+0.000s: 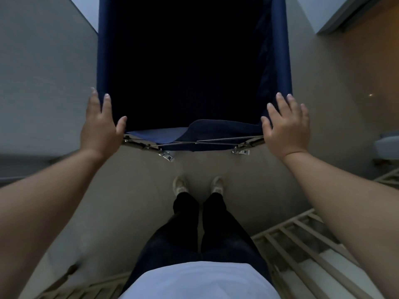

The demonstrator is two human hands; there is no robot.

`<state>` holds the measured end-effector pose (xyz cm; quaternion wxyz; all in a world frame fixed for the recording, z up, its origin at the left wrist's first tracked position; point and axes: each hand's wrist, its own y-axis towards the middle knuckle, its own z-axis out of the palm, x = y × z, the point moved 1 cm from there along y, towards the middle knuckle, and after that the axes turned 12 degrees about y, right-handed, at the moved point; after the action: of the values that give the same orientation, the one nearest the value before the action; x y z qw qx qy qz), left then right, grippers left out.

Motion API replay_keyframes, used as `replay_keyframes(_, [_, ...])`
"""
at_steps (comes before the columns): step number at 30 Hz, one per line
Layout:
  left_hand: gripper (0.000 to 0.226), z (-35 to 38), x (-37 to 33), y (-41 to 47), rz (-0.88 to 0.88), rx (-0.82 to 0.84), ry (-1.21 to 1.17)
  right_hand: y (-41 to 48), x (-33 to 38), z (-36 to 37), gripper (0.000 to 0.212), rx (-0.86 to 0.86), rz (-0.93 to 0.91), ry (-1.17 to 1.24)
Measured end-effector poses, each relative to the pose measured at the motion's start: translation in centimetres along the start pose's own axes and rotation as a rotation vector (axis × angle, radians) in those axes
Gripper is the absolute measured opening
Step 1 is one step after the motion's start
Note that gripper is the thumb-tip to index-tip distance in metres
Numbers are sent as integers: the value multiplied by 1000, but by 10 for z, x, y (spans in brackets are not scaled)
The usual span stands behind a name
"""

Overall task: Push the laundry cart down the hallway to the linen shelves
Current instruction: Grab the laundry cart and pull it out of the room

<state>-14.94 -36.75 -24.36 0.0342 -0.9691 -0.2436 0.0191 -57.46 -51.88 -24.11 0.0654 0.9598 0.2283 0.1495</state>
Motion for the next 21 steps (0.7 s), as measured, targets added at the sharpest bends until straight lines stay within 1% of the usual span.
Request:
replay_keyframes(3, [65, 9, -3, 5, 7, -15, -5, 5, -7, 10, 37, -6, 15, 24])
replay_keyframes(6, [59, 15, 1, 6, 20, -92, 30, 6, -10, 19, 37, -11, 18, 46])
replay_keyframes(10, [49, 27, -1, 7, 61, -201, 82, 6, -18, 30, 33, -94, -21, 5])
replay_keyframes(14, [43, 27, -4, 28, 30, -291, 68, 15, -30, 36, 33, -150, -38, -31])
replay_keyframes(21, [41, 36, -20, 52, 112, -304, 79, 50, -52, 33, 33, -188, -68, 50])
